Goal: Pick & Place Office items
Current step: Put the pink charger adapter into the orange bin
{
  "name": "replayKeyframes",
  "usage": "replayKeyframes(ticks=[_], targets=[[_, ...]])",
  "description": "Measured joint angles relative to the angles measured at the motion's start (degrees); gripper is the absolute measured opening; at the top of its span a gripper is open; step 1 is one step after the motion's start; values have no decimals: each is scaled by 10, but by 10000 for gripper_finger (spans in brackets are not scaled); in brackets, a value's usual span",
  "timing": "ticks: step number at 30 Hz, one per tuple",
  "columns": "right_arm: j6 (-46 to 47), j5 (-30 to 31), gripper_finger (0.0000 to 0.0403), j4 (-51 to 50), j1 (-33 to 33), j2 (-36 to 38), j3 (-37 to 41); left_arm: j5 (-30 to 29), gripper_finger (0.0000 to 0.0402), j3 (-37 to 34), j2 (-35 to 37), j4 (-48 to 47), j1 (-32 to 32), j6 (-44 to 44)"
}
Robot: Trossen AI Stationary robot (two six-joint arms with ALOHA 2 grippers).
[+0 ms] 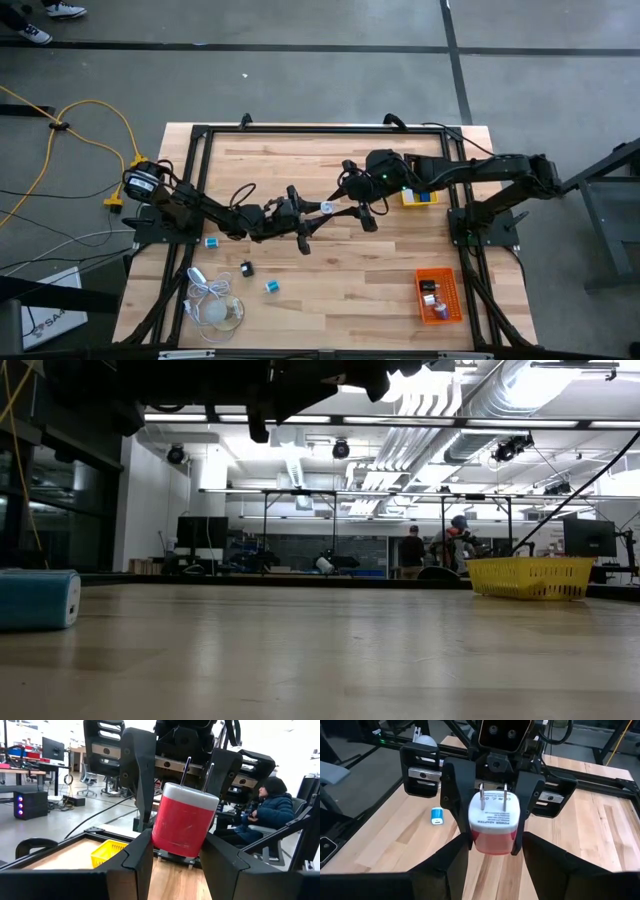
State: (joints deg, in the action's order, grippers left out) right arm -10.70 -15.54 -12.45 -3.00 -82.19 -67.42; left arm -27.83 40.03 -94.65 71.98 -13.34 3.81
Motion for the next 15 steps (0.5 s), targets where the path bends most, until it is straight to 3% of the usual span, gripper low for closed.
replayKeyframes(ticks=[15], targets=[[0, 1, 174, 22, 0, -2, 1, -10, 134, 2, 1, -3, 1, -12]])
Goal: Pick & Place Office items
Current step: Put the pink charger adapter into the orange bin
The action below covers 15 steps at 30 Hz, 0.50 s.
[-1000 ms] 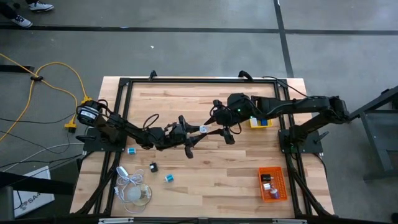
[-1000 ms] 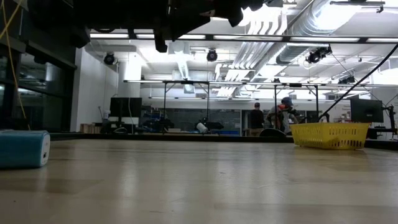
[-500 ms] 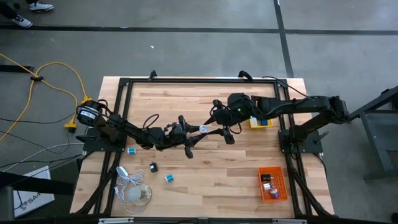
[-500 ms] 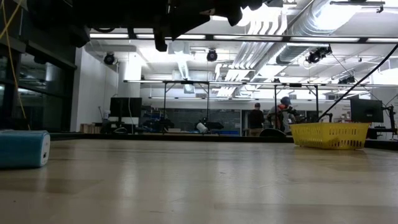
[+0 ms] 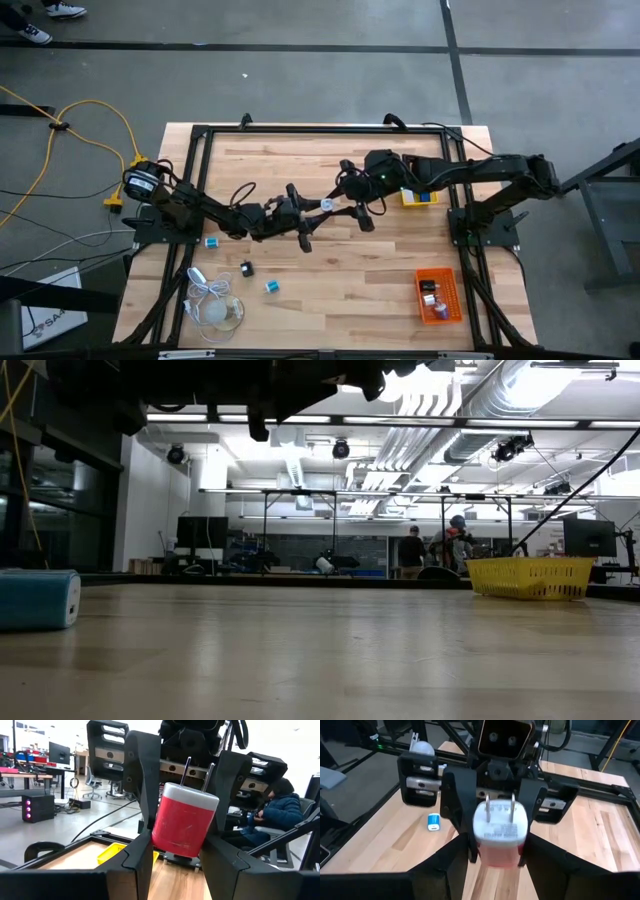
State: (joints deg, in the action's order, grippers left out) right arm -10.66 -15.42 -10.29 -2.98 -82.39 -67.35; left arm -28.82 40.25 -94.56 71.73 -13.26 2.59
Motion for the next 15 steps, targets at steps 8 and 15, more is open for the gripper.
replayKeyframes(ticks=[8, 15], targets=[[2, 0, 174, 17, 0, 0, 0, 1, 134, 0, 0, -6, 0, -2], [2, -1, 174, 18, 0, 1, 0, 1, 134, -1, 0, -6, 0, -2]])
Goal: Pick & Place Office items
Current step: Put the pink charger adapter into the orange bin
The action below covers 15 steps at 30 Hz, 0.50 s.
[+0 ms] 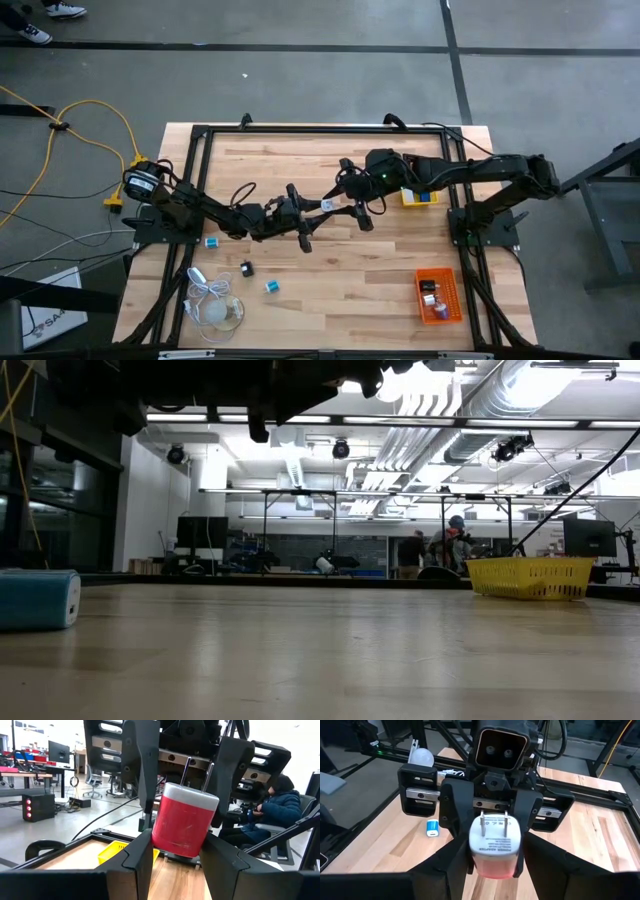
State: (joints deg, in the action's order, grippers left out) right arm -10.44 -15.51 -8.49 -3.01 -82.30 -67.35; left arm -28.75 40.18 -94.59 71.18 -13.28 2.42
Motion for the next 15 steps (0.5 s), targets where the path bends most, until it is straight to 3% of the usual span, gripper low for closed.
replayKeyframes(ticks=[10, 15], targets=[[1, 0, 172, 0, 0, 0, 0, 0, 134, 0, 0, 0, 0, 0], [1, -1, 148, 0, 0, 0, -1, 0, 134, 0, 0, 0, 0, 1]])
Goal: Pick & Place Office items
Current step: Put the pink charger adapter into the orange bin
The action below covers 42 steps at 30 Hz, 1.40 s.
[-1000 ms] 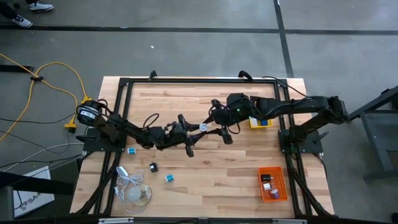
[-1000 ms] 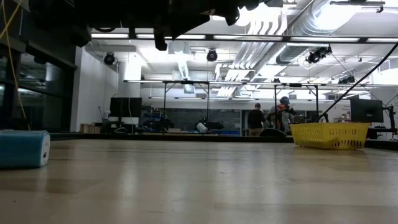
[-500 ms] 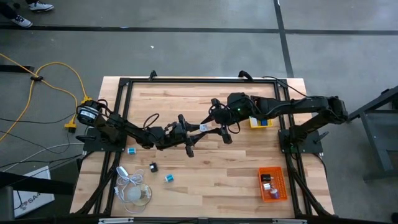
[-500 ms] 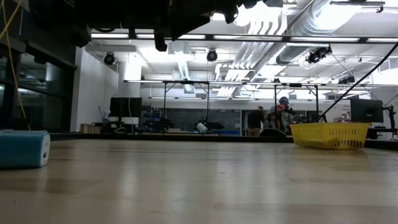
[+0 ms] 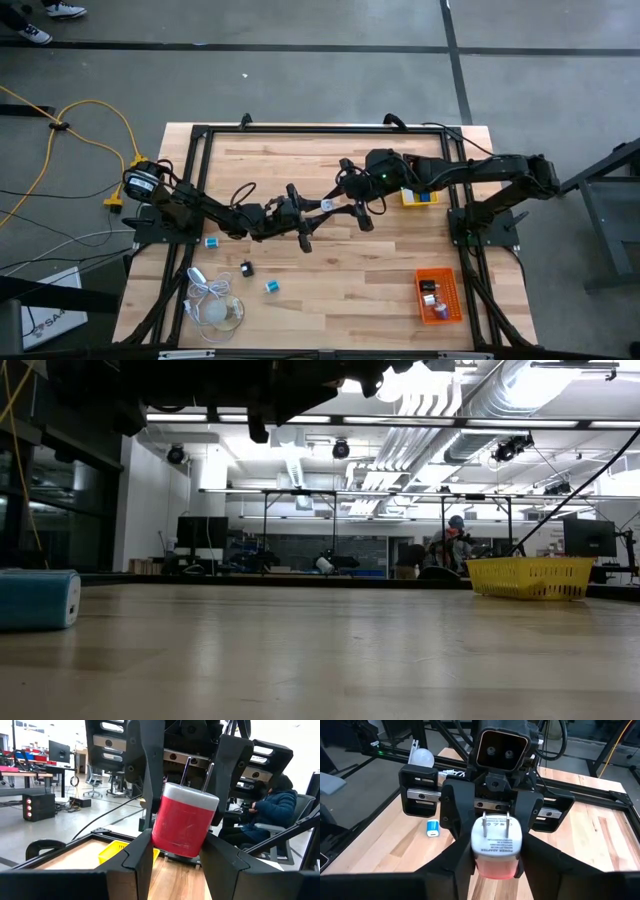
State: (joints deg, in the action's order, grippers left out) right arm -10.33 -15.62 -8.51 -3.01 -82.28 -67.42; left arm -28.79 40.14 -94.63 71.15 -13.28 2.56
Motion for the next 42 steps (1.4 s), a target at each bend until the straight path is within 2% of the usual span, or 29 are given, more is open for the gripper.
replayKeyframes(ticks=[5, 42], targets=[[0, 1, 128, 0, 0, 0, 0, -1, 134, 0, 0, 0, 0, 2], [0, -8, 122, 3, 0, 0, 0, 2, 155, 0, 0, -1, 0, -17]])
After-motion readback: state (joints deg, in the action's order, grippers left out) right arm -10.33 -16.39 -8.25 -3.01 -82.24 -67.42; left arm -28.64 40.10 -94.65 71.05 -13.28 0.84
